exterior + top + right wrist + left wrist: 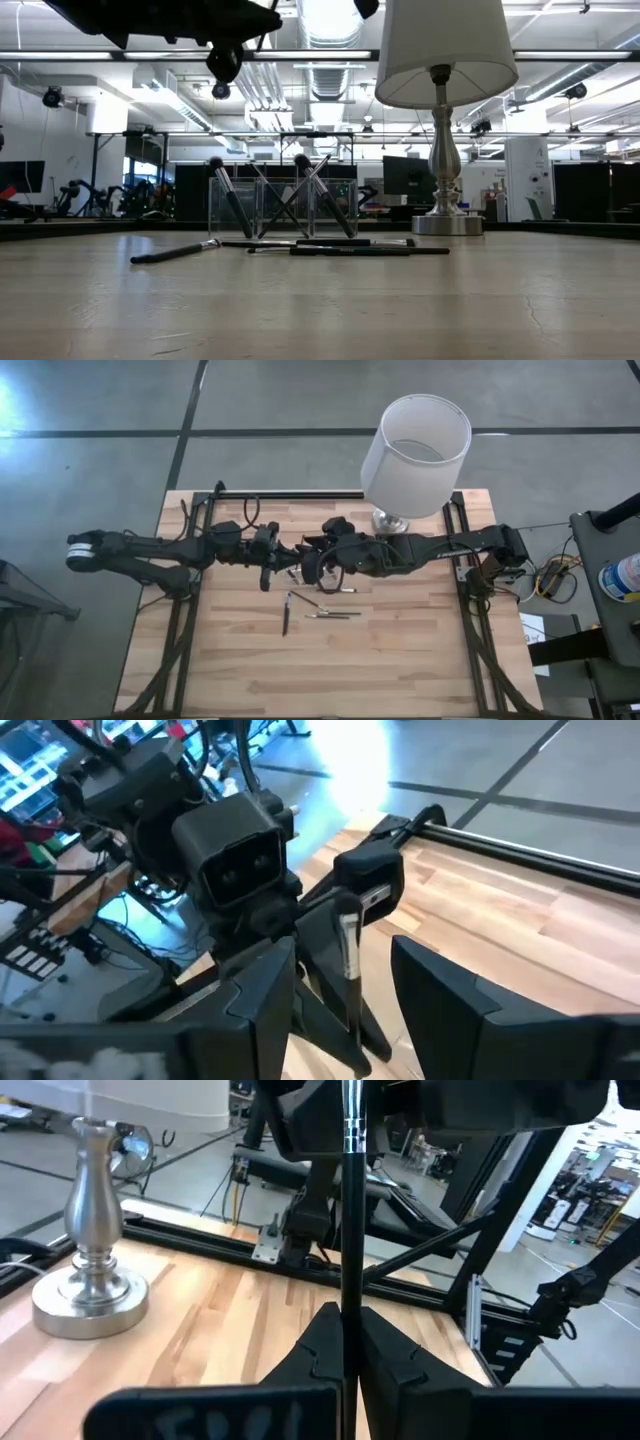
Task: Put items in baskets/containers
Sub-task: Put the eyeshadow brush into the transparent organizer
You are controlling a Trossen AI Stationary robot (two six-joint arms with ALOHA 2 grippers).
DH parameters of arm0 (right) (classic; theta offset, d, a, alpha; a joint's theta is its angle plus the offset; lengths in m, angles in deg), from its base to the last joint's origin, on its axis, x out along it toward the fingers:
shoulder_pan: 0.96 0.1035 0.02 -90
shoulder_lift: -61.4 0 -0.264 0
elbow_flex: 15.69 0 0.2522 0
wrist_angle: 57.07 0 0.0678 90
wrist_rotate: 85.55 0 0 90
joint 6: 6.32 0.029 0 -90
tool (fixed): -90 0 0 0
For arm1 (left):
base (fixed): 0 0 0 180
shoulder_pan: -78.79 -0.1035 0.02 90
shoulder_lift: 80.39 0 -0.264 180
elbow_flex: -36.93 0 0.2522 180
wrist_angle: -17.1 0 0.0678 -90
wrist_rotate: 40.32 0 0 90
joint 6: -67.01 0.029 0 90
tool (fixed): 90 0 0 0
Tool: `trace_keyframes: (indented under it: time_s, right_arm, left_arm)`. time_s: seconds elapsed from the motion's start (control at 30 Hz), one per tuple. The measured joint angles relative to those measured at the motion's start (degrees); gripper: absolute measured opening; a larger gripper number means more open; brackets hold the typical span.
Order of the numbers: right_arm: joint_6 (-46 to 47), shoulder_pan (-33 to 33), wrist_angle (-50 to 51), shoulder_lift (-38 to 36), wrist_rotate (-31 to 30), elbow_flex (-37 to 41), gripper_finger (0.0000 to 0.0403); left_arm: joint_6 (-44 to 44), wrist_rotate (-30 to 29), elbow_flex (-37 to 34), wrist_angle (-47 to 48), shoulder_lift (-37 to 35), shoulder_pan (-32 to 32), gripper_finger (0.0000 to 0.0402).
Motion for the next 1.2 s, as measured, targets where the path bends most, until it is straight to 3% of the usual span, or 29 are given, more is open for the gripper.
trace_keyframes:
  time_s: [0.67, 0.87, 1.2]
  right_arm:
    - [-0.3, -0.5, 0.2, 0.0, 0.8, 0.0, 0.003]
    - [0.0, -0.5, -0.1, 0.0, 0.9, 0.0, 0.0033]
    - [3.8, -0.5, -0.9, 0.0, 1.3, 0.0, 0.0074]
  left_arm:
    - [-0.5, -1.3, 0.0, -0.2, 0.0, -0.1, 0.0009]
    - [-0.5, -1.5, 0.0, -0.2, 0.0, -0.1, 0.0009]
    - [0.3, -2.2, 0.0, -0.4, 0.1, -0.3, 0.0009]
